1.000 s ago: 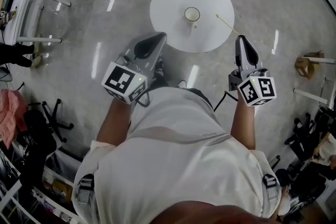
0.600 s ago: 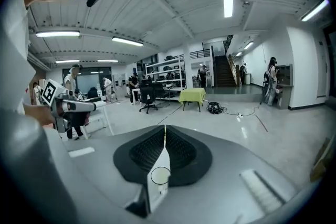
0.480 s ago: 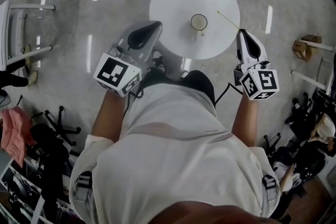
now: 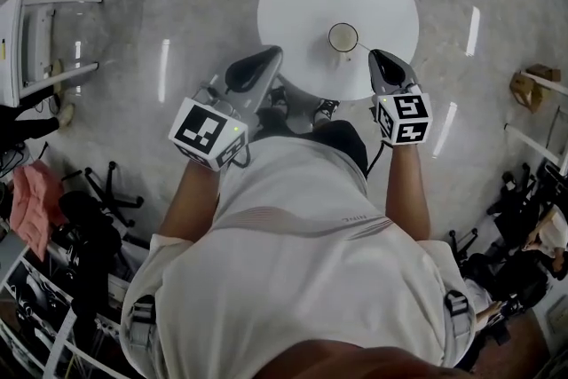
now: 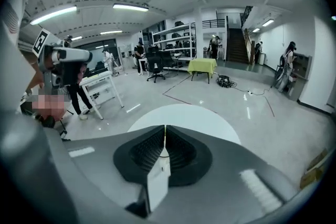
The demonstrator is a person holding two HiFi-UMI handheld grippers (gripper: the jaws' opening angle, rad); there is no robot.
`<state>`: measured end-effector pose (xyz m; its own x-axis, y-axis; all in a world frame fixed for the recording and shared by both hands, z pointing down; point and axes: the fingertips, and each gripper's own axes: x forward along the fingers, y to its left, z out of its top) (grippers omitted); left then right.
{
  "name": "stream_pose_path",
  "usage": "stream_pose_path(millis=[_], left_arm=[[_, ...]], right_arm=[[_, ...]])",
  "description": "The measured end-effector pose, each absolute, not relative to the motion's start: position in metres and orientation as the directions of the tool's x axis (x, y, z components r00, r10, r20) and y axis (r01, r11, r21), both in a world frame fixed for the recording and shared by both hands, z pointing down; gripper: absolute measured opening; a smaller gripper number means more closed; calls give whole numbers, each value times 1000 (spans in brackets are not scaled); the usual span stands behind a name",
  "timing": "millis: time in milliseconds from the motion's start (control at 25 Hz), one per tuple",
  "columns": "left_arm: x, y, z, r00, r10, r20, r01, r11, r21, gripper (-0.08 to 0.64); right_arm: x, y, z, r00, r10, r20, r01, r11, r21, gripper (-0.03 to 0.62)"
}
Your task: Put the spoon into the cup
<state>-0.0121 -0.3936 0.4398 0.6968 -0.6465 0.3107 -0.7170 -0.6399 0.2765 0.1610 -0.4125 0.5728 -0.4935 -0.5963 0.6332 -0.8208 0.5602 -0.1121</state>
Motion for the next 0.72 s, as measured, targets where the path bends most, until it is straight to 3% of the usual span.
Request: stream_pose_path(millis=[720], left_arm=[[-8,-390,443,669,-651,359,-741,-620,256,2]], right_arm=[[125,-425,669,-498,-451,740,-785,598,-164,22]])
